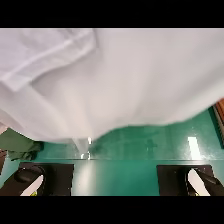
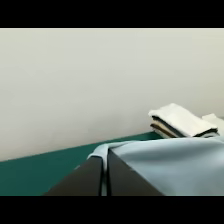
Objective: Fold the shirts.
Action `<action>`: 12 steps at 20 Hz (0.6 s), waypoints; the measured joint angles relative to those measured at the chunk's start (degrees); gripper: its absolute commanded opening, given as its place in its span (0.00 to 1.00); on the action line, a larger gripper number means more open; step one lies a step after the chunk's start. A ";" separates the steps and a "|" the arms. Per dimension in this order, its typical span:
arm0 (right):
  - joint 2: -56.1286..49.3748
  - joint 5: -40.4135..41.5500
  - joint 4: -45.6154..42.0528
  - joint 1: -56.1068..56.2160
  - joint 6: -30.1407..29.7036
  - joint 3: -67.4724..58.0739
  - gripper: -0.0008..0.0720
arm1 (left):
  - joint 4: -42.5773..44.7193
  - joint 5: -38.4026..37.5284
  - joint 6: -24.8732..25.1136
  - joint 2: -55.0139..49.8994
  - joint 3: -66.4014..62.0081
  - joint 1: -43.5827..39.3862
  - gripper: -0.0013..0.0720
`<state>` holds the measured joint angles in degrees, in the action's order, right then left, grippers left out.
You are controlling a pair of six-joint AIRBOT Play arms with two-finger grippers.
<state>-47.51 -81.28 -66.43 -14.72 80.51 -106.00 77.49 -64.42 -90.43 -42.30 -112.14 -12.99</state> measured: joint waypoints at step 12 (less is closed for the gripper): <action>-29.09 -3.72 1.38 6.05 2.80 19.76 0.03 | 3.91 5.14 -1.03 -26.58 30.73 0.24 0.05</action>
<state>-76.60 -84.99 -65.06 -8.67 83.31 -86.24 81.41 -59.29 -91.46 -68.88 -81.41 -12.75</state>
